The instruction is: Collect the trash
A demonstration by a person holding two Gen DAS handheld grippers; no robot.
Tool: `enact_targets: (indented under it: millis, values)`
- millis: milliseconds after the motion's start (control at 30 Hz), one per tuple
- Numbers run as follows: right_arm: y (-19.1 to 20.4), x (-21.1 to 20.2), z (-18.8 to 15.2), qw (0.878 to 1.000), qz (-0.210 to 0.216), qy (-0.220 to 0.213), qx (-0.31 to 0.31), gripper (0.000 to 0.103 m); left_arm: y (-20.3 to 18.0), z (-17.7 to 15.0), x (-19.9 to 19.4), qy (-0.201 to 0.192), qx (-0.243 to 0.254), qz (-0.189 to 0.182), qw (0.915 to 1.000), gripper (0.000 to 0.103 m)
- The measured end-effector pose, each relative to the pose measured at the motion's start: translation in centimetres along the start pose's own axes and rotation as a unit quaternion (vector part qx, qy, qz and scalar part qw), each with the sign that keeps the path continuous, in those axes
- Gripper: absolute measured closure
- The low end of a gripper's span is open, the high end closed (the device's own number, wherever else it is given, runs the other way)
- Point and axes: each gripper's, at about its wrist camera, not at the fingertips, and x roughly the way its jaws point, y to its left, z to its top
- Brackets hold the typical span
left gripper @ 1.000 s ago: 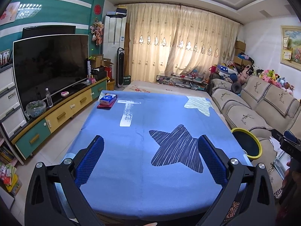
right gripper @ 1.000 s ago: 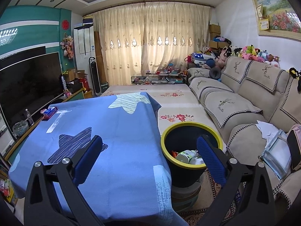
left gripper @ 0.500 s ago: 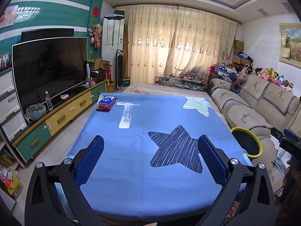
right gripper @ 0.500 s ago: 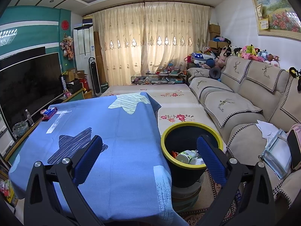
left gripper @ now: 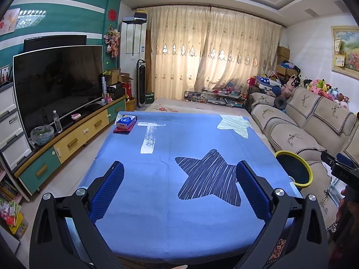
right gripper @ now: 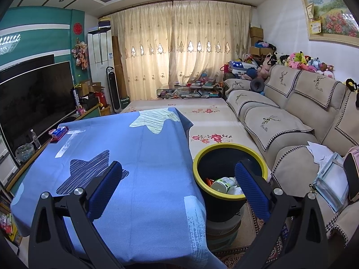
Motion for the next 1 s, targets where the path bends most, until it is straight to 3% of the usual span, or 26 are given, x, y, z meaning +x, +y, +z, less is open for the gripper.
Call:
enact_targets:
  millis: [1000]
  values:
    - [0.16,0.19,0.03,1.000,0.000,0.003,0.002,0.007,-0.13,-0.06,0.74,0.006,0.003,-0.005,1.0000,0.005]
